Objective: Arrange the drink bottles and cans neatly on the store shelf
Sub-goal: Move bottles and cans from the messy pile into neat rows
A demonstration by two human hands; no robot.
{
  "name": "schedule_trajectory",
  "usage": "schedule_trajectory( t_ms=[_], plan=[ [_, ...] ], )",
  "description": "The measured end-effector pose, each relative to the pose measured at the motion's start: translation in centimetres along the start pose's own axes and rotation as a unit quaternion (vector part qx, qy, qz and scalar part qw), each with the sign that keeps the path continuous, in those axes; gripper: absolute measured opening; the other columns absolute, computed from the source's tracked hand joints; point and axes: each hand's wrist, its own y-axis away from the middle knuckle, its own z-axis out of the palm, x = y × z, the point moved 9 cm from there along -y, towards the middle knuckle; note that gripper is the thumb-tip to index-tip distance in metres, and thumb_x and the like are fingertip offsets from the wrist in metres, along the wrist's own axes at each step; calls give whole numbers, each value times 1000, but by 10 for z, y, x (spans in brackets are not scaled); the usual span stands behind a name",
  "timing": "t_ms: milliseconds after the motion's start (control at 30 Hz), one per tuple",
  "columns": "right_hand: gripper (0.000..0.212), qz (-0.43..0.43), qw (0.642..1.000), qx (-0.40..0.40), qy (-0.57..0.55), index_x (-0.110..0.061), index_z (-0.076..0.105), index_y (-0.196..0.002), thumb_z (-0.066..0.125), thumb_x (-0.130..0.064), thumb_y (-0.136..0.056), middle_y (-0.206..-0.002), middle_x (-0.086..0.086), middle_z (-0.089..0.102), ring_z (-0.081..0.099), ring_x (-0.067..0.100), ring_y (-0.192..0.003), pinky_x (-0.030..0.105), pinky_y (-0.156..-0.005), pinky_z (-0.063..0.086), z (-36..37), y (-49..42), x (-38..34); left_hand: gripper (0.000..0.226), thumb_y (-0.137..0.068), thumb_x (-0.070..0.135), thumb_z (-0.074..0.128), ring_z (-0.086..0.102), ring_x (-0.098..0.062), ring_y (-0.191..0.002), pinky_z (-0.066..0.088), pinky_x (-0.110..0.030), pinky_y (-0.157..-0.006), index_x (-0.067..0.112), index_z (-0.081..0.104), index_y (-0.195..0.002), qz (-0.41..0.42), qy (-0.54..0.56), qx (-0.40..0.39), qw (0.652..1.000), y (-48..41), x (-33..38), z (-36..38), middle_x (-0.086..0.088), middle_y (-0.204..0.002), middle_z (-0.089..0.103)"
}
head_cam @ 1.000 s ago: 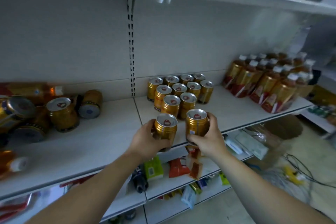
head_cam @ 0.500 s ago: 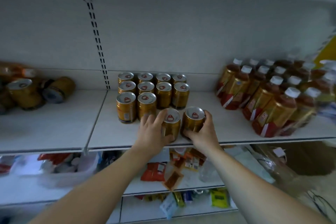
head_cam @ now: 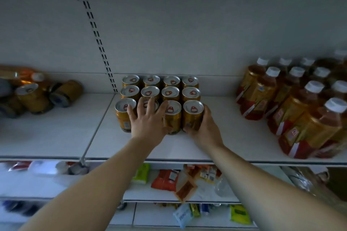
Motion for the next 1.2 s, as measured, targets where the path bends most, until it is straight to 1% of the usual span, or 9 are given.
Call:
schedule_trajectory(
  t_ms=[167,300,433,500,567,733,933,1033,1200],
  plan=[
    [84,3,998,4,57,-25,37,-136,84,-37,-68,-134,0,51,49,23,-123,37,-96,44,-5,-3,-6,88,-80,67,54,-3,-36,-145,-3,-66,-111,39,6,-148,-3,3,-19,1000,-1,2,0,-6,-158,6],
    [89,-50,987,43,144,-18,37,-142,72,-54,-68,-140,5,43,37,25,-132,41,-106,37,-19,-10,-58,92,-78,72,50,-3,-27,-147,-5,-63,-111,37,3,-149,12,75,-35,996,-7,-18,-18,1,-159,4],
    [79,-69,976,-19,205,-25,38,-143,64,-55,-74,-145,5,43,39,29,-134,39,-106,38,13,-17,-129,84,-79,63,59,21,-25,-142,17,-55,-114,36,19,-147,-10,178,-31,983,-1,-88,-49,2,-156,21],
    [74,-92,966,-54,235,-23,38,-144,62,-54,-80,-149,4,40,37,26,-136,36,-108,36,44,-16,-169,81,-81,58,60,30,-27,-139,27,-48,-112,33,22,-148,-22,209,-62,976,10,-137,-58,0,-155,26],
    [74,-112,957,-83,255,-20,37,-146,61,-54,-83,-151,5,38,37,26,-137,35,-108,35,84,-11,-208,81,-83,56,60,30,-27,-139,30,-44,-112,31,21,-149,-44,216,-93,971,29,-191,-66,-1,-156,24],
    [83,-165,934,-147,279,-17,30,-150,59,-59,-85,-156,8,31,33,27,-140,36,-112,33,227,18,-320,77,-85,48,62,35,-25,-136,31,-31,-108,23,28,-149,-96,187,-78,974,92,-352,-105,-4,-153,31],
    [78,-221,921,-197,252,-22,34,-147,59,-60,-84,-153,7,36,38,27,-136,37,-109,35,368,53,-442,75,-82,45,65,44,-27,-127,38,-35,-103,24,33,-146,-175,170,-60,968,157,-518,-138,-6,-145,40],
    [81,-250,909,-210,258,-23,29,-151,58,-60,-85,-157,6,29,32,26,-141,34,-112,29,422,62,-489,73,-85,43,64,40,-25,-131,34,-34,-106,22,32,-146,-204,181,-51,961,175,-581,-144,-6,-148,37],
    [79,-280,893,-247,251,-23,29,-151,57,-56,-86,-157,7,28,30,27,-142,39,-113,31,507,61,-531,72,-87,40,63,38,-25,-134,34,-34,-105,24,27,-148,-264,203,-46,942,182,-667,-136,-5,-153,30]
  ],
)
